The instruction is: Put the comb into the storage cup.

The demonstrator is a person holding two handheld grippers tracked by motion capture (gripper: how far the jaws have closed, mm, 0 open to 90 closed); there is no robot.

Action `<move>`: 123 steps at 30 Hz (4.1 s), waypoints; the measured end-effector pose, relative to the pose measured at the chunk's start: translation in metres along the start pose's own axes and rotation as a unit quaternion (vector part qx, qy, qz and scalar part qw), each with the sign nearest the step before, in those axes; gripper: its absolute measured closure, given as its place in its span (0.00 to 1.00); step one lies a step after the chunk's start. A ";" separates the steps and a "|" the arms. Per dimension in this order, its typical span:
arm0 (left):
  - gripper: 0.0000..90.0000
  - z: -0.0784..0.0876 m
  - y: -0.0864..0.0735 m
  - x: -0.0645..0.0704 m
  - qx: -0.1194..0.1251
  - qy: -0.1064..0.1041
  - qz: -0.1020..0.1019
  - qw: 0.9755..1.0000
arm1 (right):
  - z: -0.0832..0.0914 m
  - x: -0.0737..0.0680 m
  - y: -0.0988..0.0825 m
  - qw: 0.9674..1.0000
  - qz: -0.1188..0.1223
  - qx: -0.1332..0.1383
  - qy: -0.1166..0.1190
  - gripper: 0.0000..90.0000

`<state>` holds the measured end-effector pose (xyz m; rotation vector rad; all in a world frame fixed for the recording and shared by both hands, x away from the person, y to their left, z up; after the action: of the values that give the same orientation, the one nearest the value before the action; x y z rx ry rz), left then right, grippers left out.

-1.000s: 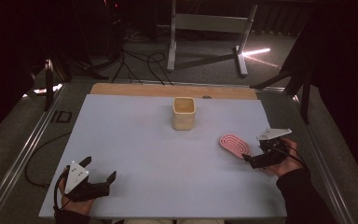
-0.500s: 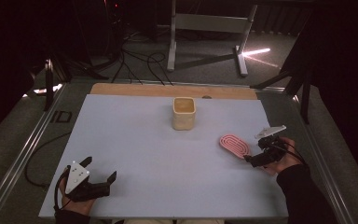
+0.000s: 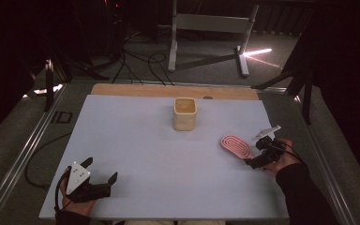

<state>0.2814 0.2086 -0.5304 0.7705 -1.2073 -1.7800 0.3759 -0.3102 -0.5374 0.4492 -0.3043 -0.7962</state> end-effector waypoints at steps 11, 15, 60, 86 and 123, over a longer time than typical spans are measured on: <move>0.00 0.000 0.000 0.001 -0.002 -0.001 -0.002 1.000 | -0.009 -0.001 -0.006 1.000 0.004 -0.024 0.012 0.11; 0.00 -0.001 -0.001 0.001 -0.002 -0.002 -0.001 1.000 | -0.011 -0.002 -0.007 0.999 0.006 -0.034 0.018 0.12; 0.00 -0.002 -0.001 0.002 -0.005 -0.003 -0.005 1.000 | -0.023 -0.006 -0.018 0.990 0.016 -0.124 0.069 0.75; 0.00 -0.003 -0.002 0.003 -0.010 -0.002 -0.012 1.000 | -0.022 -0.010 -0.017 0.991 0.007 -0.129 0.033 0.78; 0.00 -0.004 -0.003 0.004 -0.015 0.000 -0.016 1.000 | -0.002 -0.046 -0.004 0.999 -0.030 0.016 0.023 0.78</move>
<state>0.2821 0.2043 -0.5348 0.7760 -1.1706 -1.8192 0.3434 -0.2779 -0.5460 0.5088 -0.2618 -0.8395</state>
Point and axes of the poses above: each handheld gripper's, and its own axes: z roughly backward along the jaws, y roughly out of its top, x roughly to its right, the point moved 8 cm from there along -z, roughly forward along the jaws, and after that the axes turned 3 degrees about x, right-handed, at the moved point
